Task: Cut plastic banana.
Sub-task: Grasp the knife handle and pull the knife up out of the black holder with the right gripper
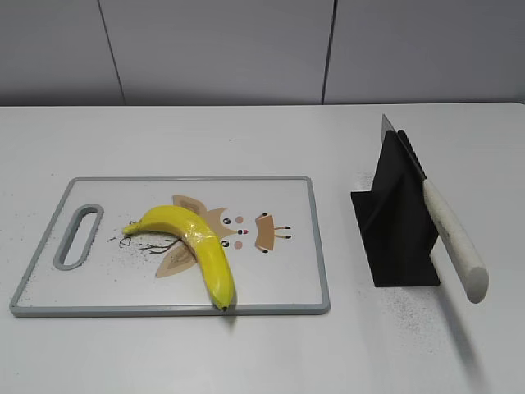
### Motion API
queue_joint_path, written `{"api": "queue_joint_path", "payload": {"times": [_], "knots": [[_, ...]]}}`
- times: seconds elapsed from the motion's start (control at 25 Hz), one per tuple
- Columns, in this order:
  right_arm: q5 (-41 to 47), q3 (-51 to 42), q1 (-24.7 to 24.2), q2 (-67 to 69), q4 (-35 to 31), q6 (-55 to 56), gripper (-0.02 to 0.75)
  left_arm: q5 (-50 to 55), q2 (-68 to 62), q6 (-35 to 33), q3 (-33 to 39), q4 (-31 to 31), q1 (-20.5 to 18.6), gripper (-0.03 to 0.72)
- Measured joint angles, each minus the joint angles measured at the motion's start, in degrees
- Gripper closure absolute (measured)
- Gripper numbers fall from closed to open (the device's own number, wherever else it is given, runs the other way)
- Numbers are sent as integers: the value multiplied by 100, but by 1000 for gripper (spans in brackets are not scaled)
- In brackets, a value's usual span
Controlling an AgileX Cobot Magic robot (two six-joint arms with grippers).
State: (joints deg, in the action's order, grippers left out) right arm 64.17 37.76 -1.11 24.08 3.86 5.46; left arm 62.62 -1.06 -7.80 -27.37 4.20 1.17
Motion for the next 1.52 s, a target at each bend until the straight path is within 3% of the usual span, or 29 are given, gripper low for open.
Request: {"api": "queue_joint_path", "payload": {"times": [0.32, 0.84, 1.28, 1.52], "knots": [[94, 1043, 219, 1993, -864, 32, 182, 0, 0, 0, 0, 0, 0, 196], [88, 2375, 2161, 4763, -825, 373, 175, 0, 0, 0, 0, 0, 0, 196], [-119, 2403, 2308, 6627, -820, 596, 190, 0, 0, 0, 0, 0, 0, 197], [-152, 2403, 2308, 7067, -820, 811, 289, 0, 0, 0, 0, 0, 0, 197]]}}
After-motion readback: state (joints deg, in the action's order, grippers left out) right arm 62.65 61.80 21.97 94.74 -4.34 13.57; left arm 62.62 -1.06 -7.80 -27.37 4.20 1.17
